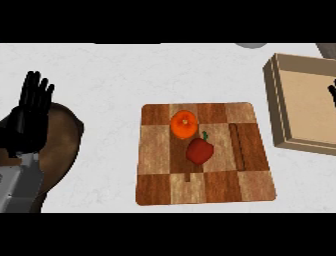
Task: Pick the bell pepper from the cutting board and place it in the cardboard box
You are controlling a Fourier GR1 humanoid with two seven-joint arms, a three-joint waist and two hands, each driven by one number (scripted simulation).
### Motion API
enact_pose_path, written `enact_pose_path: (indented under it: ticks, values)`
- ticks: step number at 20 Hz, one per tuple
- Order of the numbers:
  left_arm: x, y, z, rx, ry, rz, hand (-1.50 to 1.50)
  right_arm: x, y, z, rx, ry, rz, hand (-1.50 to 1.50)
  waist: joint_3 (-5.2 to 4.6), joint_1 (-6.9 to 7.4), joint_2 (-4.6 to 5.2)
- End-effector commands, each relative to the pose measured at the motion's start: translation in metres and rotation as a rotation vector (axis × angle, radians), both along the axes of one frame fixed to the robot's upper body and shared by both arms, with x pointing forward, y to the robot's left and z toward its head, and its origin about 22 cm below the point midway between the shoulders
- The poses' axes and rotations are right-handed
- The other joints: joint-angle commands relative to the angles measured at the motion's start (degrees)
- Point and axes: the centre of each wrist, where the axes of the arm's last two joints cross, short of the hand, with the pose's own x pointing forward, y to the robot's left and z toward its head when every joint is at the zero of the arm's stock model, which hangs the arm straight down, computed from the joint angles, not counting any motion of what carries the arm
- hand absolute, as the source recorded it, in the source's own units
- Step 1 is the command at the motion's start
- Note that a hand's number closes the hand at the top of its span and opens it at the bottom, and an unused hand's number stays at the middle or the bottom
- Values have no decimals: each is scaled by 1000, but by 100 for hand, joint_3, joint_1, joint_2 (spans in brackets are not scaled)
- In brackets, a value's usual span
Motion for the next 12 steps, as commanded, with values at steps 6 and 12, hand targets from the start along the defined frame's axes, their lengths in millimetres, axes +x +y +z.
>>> enact_pose_path:
  ticks: [6,12]
  values:
    - [-2,14,25,460,-2,-229,0,-8,14,80,-142,-230,-385,-150,57,-469,-381]
    - [-9,0,20,490,31,-364,0,-52,35,43,-430,2,-496,-150,71,-262,-240]
